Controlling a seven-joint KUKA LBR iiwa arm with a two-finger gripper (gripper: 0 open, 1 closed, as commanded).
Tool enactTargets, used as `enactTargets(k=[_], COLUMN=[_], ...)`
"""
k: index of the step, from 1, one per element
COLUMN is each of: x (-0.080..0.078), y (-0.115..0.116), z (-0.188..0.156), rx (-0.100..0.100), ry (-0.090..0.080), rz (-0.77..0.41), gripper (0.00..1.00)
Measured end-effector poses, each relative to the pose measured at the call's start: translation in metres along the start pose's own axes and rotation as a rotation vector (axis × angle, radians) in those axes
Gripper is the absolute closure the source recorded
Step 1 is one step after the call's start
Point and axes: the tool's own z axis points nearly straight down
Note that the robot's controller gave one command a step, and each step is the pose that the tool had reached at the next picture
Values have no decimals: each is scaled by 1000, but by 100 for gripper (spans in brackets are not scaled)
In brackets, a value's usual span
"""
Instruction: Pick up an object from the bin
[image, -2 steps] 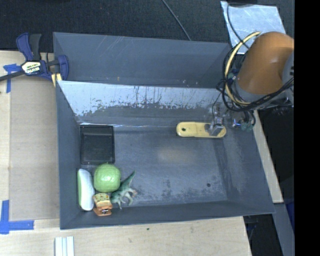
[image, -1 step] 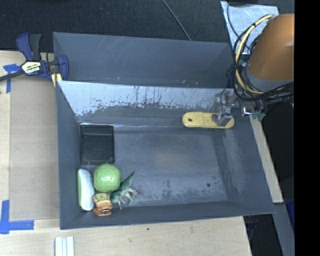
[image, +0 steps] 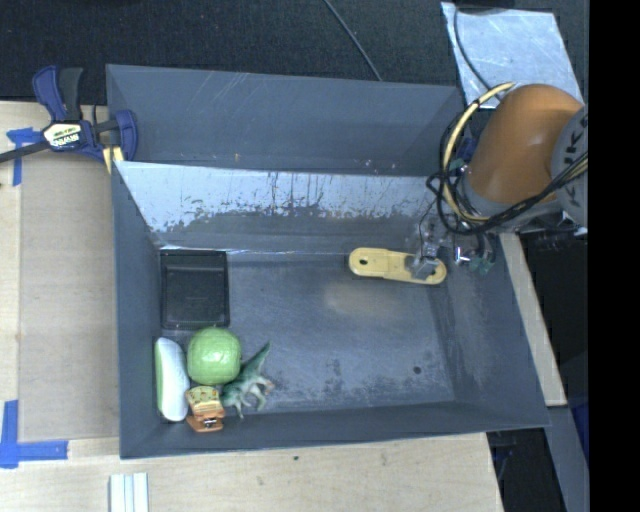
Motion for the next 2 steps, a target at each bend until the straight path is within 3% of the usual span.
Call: enactTargets(k=[1, 2], x=[5, 2], y=[-1, -6], z=[27, 1], rx=[1, 0], ry=[8, 14], rz=[14, -44], gripper=[100, 100])
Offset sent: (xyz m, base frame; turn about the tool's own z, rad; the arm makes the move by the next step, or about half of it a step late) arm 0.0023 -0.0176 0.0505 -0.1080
